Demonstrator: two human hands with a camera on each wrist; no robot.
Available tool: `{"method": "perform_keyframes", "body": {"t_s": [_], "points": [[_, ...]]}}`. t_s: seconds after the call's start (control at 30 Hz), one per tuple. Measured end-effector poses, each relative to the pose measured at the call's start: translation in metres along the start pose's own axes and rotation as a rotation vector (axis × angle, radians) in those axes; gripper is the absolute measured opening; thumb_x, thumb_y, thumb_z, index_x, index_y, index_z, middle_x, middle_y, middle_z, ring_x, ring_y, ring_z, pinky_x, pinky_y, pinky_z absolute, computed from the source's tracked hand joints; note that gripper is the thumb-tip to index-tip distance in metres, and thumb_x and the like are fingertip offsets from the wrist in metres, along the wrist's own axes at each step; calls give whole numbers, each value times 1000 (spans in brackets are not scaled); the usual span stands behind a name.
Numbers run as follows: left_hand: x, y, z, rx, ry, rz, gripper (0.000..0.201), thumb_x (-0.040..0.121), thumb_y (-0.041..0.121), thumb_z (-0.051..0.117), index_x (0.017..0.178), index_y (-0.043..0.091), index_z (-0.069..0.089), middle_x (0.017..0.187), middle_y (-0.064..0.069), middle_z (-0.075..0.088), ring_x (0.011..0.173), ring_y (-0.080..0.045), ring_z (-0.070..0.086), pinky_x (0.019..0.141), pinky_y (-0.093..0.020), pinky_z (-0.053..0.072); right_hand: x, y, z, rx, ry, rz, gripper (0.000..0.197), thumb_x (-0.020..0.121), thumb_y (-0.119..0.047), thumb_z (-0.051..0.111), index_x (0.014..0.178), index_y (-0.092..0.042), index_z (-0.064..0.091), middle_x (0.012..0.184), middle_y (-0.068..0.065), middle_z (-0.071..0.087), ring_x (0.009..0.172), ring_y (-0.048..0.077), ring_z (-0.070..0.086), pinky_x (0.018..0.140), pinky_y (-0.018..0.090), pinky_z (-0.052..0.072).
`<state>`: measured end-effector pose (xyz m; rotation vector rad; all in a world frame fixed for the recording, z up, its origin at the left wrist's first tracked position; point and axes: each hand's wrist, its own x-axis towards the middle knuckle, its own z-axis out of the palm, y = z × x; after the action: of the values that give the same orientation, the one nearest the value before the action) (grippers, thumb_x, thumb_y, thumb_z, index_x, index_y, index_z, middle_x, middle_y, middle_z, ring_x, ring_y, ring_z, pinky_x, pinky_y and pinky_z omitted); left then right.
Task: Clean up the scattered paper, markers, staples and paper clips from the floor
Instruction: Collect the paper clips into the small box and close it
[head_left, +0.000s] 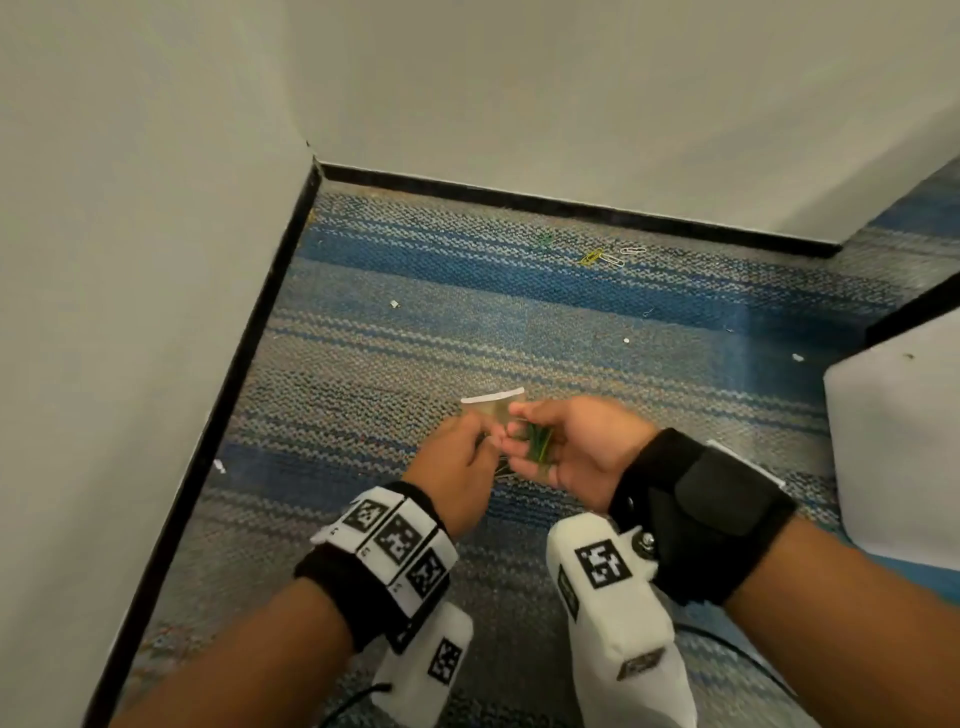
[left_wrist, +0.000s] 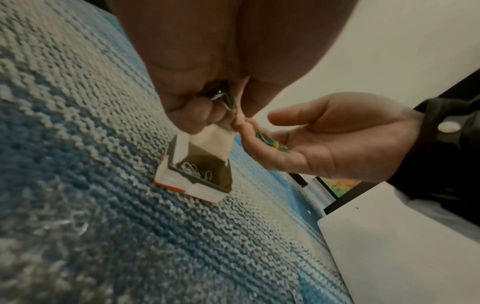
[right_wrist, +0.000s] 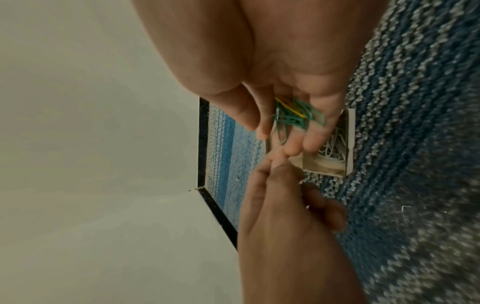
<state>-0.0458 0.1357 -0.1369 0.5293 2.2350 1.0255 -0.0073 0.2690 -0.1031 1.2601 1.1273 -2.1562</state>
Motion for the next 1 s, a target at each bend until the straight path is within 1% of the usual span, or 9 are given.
{"method": "perform_keyframes", "body": {"t_s": [0.2,0.33,0.4,0.5,0.63,0.73,0.83,0.9,1.0], "points": [[3,11,8,-115,29,-156,22,93,21,46,112,14,54,116,-11,50,105,-28,53,93,-35,42,-8,-5,8,41,62,-25,14,94,-24,44,96,-12,49,84,8,48,70,18,47,64,30,38],[1,29,11,-373,-14,-266,63,72,46,46,131,21,44,136,-8,46,122,-22,48,106,-45,38,-9,-4,7,61,5,3,53,91,-47,44,116,0,49,101,12,48,88,24,48,73,33,39],[-1,37,11,-446,-35,-297,72,70,46,44,138,22,36,143,-5,41,129,-19,41,111,-43,31,-8,-3,5,94,-36,26,73,86,-59,42,124,4,46,109,12,52,95,26,52,83,30,41],[-5,44,7,-561,-31,-321,56,86,33,46,139,22,35,144,-4,40,125,-14,41,109,-32,29,-9,-1,5,156,-78,25,90,82,-67,40,140,1,31,134,16,46,127,31,44,112,46,27],[-5,38,2,-526,3,-264,44,94,24,39,138,26,37,144,-1,40,128,-17,41,109,-39,33,-21,-7,10,160,-47,4,87,89,-62,33,147,-1,11,152,27,20,142,38,20,118,48,13],[-1,34,-2,-584,39,-299,57,75,38,41,132,39,42,142,10,45,131,-9,39,112,-45,28,-19,-9,5,135,6,-1,80,93,-57,32,147,-1,13,153,25,17,143,37,14,116,47,15],[0,32,-4,-557,77,-306,65,67,39,37,131,31,44,143,11,42,129,-10,42,110,-48,30,-17,-9,-4,132,7,-15,66,95,-51,34,140,-2,32,138,24,41,127,37,43,102,42,39],[-2,34,-7,-547,100,-299,52,71,36,37,121,33,52,132,7,55,121,-14,50,106,-48,35,-18,-9,-8,96,32,-45,45,96,-42,40,121,-6,50,103,14,56,89,25,60,74,32,49],[-2,35,-7,-469,166,-240,28,84,17,43,101,33,57,92,5,70,89,-14,61,87,-42,48,-14,-10,-15,-7,113,-165,8,94,-15,50,97,-13,58,72,0,48,55,10,46,48,20,37]]}}
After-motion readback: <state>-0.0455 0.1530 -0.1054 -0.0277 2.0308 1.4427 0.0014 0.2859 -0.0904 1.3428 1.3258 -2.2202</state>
